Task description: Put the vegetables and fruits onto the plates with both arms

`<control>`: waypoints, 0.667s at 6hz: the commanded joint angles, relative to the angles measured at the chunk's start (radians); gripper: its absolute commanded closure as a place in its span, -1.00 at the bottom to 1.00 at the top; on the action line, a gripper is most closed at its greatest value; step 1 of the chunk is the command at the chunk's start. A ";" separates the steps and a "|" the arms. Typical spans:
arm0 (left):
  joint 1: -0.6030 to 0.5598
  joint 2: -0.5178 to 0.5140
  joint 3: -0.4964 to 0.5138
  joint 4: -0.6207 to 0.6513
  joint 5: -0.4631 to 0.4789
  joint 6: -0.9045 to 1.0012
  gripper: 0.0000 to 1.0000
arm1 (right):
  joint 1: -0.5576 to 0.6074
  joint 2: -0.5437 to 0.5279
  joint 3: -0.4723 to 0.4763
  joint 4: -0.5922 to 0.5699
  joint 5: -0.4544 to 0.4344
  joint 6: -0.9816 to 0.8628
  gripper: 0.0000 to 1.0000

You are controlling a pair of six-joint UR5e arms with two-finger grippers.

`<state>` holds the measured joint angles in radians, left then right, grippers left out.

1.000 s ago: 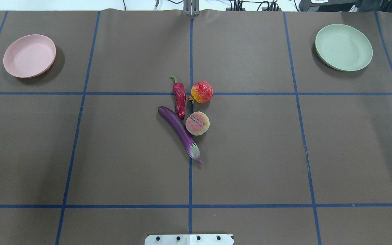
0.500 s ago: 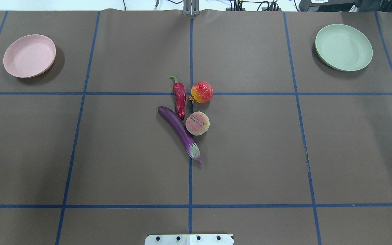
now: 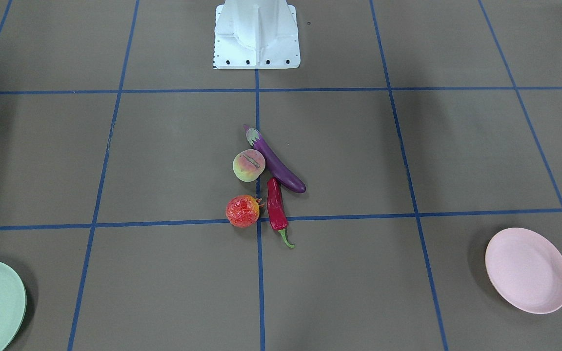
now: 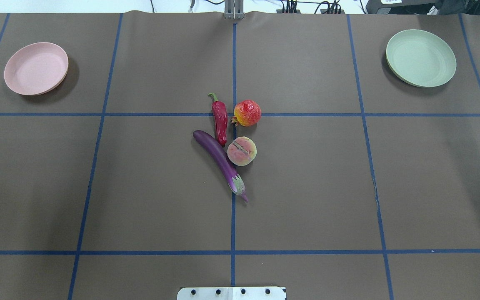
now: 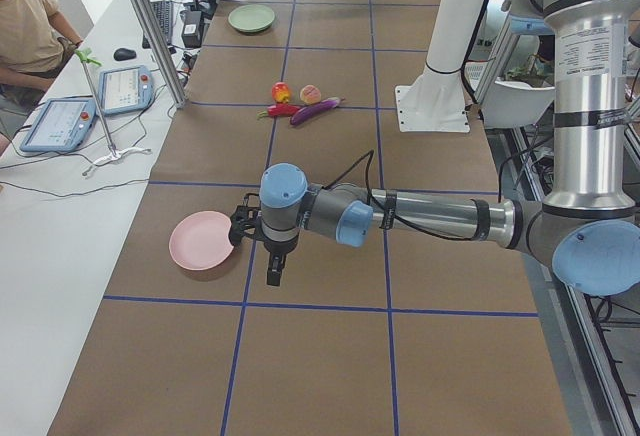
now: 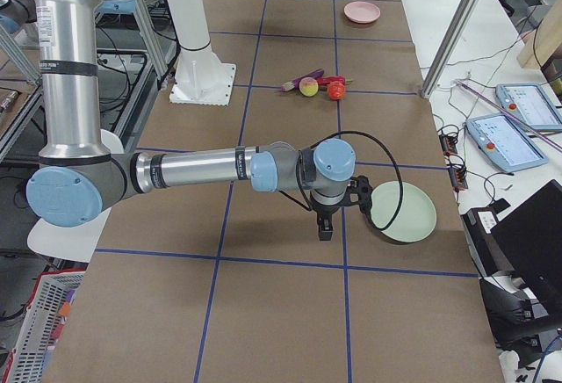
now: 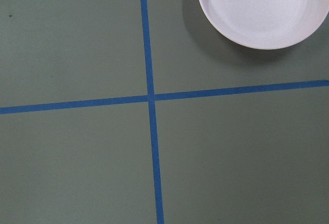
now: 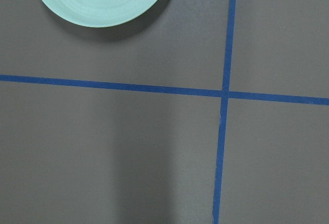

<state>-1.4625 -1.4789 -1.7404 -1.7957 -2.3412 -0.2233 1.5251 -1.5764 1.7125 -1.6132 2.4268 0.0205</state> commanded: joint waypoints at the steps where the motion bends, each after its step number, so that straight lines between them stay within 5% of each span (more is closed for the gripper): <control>1: 0.049 -0.045 -0.008 0.002 -0.103 -0.185 -1.00 | -0.008 -0.002 -0.005 0.021 0.003 0.003 -1.00; 4: 0.307 -0.312 -0.013 0.007 -0.083 -0.706 -1.00 | -0.028 -0.001 -0.004 0.035 0.017 0.006 -1.00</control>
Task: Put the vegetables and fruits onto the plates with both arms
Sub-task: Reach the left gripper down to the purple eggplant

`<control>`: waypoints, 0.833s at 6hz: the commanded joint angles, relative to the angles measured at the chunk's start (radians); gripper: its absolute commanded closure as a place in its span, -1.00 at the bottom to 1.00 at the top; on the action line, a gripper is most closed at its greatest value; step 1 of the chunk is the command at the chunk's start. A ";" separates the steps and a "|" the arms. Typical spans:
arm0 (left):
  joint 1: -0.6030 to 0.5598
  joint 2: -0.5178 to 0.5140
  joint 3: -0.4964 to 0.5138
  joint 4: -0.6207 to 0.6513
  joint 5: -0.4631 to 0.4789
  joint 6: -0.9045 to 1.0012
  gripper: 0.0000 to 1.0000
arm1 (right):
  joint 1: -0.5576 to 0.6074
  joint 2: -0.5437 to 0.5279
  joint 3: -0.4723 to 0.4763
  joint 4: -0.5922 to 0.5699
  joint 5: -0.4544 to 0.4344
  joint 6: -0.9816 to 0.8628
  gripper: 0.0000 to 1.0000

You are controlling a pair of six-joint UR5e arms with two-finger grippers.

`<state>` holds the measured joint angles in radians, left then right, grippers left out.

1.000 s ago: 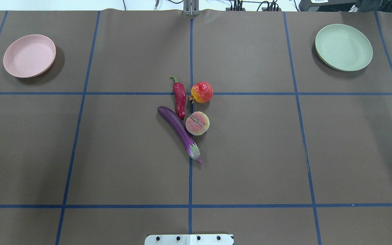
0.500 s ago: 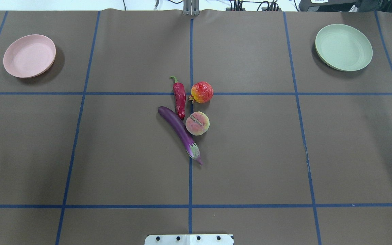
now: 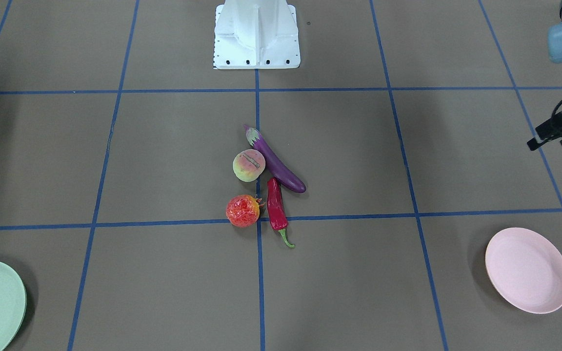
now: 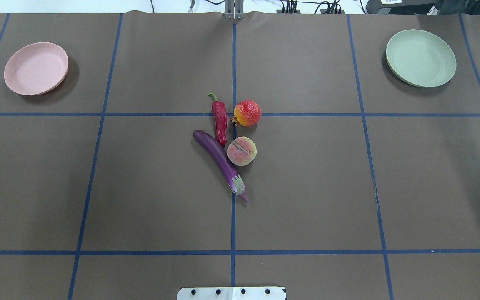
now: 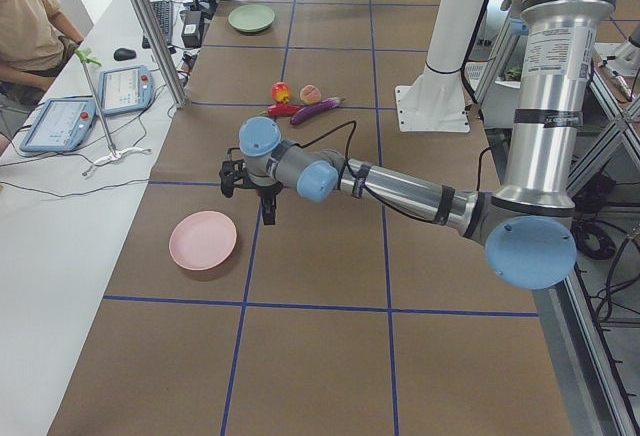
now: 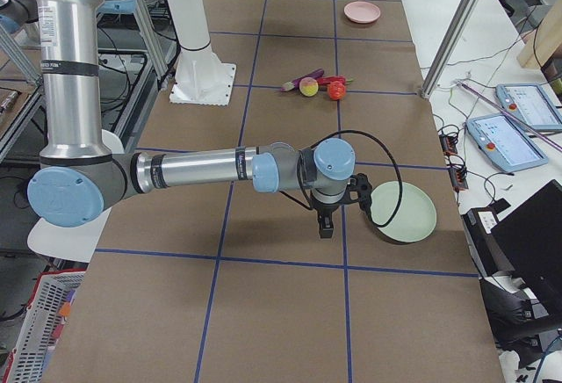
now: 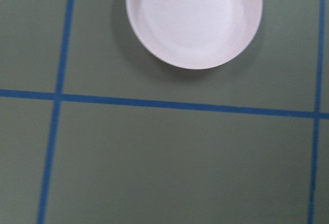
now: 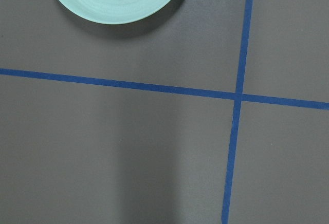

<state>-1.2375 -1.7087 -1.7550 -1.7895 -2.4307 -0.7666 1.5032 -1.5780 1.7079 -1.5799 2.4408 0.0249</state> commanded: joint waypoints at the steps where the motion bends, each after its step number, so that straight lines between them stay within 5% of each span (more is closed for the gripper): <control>1: 0.187 -0.183 0.017 0.007 0.078 -0.319 -1.00 | -0.009 0.001 -0.001 0.001 0.003 0.003 -1.00; 5: 0.496 -0.576 0.265 0.001 0.218 -0.904 -1.00 | -0.020 0.003 -0.002 0.003 0.001 0.007 -1.00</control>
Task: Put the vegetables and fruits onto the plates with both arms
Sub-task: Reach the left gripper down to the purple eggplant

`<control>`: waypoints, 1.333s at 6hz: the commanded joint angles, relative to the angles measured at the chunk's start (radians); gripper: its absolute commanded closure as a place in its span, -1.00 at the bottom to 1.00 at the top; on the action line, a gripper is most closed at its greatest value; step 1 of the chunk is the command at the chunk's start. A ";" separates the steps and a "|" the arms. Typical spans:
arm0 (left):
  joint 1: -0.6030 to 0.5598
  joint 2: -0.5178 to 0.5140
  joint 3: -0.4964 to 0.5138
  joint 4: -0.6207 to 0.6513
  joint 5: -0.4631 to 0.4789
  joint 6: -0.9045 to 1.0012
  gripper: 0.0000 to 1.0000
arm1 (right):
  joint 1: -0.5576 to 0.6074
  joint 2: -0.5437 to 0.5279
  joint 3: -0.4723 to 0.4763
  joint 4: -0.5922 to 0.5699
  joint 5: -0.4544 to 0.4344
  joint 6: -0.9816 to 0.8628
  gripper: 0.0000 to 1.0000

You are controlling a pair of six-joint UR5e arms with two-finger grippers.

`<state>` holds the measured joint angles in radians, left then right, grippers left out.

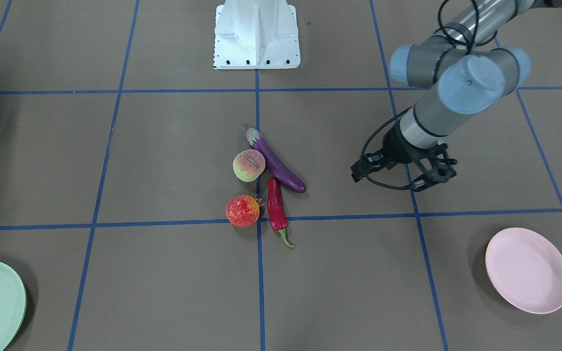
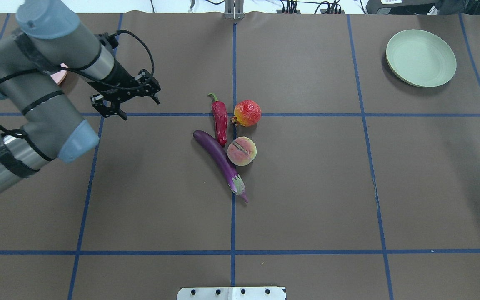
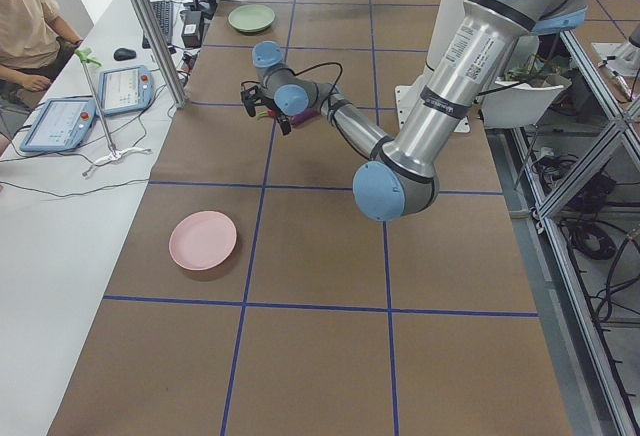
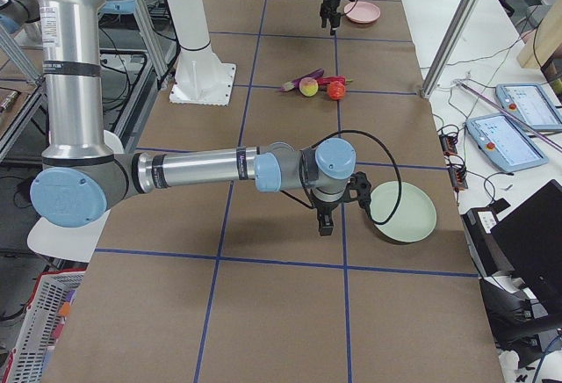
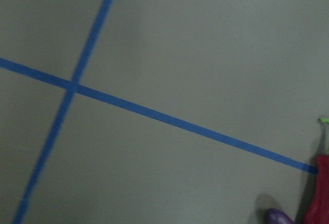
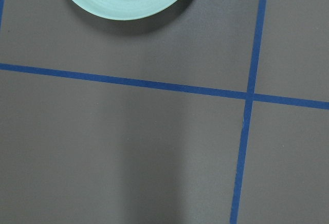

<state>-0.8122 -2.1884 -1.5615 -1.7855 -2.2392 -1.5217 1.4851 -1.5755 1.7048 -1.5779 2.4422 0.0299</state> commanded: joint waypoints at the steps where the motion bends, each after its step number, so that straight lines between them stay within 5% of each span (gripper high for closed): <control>1: 0.129 -0.134 0.096 -0.009 0.077 -0.222 -1.00 | -0.002 0.000 -0.001 0.006 0.000 0.004 -1.00; 5: 0.211 -0.181 0.225 -0.123 0.167 -0.307 -0.93 | -0.002 0.000 0.002 0.006 0.000 0.005 -1.00; 8: 0.222 -0.192 0.259 -0.123 0.168 -0.304 -0.55 | -0.002 0.000 0.002 0.006 0.000 0.005 -1.00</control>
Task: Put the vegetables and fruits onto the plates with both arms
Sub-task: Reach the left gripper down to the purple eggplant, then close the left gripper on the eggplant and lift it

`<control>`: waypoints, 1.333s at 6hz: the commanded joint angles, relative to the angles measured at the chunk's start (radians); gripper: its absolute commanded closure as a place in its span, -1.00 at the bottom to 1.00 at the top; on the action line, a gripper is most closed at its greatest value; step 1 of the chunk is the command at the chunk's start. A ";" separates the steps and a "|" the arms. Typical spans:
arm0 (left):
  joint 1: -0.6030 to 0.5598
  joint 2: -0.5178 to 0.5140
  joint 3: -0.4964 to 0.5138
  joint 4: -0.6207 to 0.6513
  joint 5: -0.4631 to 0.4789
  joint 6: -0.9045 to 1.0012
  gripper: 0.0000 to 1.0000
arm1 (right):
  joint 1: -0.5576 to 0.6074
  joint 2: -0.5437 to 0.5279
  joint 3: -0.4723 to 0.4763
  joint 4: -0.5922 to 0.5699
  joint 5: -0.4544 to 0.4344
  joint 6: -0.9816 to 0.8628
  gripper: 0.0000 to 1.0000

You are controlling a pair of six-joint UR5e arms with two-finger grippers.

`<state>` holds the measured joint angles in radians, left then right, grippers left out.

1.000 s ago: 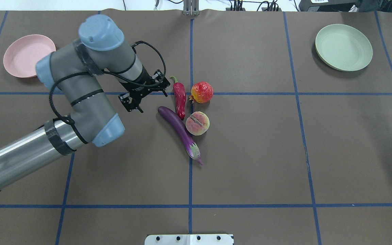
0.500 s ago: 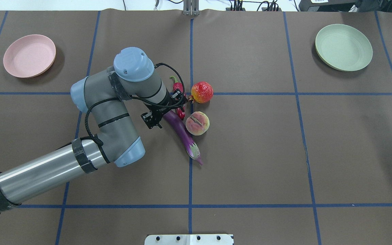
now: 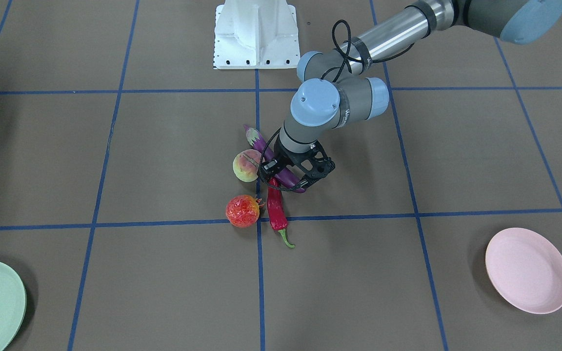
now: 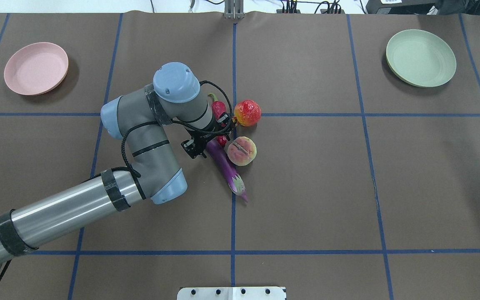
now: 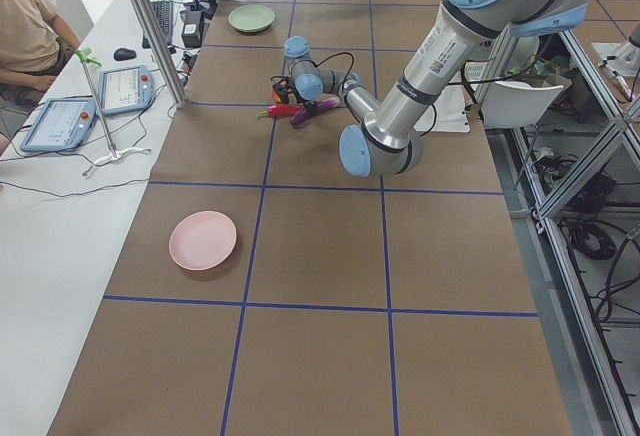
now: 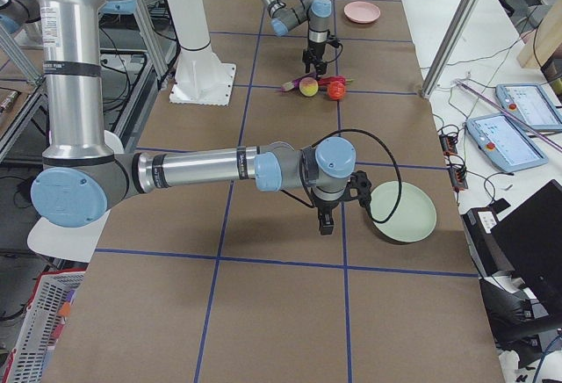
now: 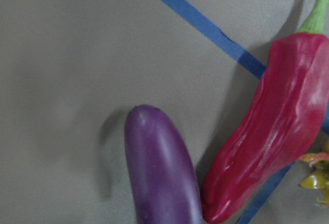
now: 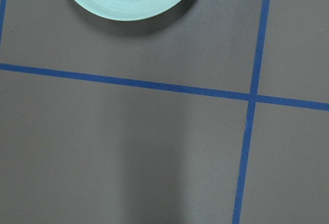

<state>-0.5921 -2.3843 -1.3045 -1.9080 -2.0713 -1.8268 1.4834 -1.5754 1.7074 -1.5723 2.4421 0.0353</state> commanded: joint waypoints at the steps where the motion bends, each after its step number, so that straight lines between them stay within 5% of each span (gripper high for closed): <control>1: 0.002 0.004 0.002 0.000 0.000 -0.002 -0.13 | 0.000 0.000 0.000 0.000 0.000 0.000 -1.00; 3: 0.002 0.005 0.004 0.000 -0.001 -0.008 0.99 | 0.000 0.000 0.000 0.000 0.000 0.000 -1.00; 5: -0.055 0.005 -0.071 0.023 -0.021 0.004 1.00 | 0.000 0.000 0.000 0.000 0.002 0.000 -1.00; 6: -0.136 0.054 -0.126 0.032 -0.105 0.023 1.00 | 0.000 0.000 0.001 0.000 0.002 0.000 -1.00; 8: -0.239 0.147 -0.167 0.034 -0.119 0.213 1.00 | 0.000 0.002 0.003 0.000 0.000 0.002 -1.00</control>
<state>-0.7775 -2.2773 -1.4579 -1.8758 -2.1800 -1.7126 1.4833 -1.5751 1.7093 -1.5723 2.4432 0.0358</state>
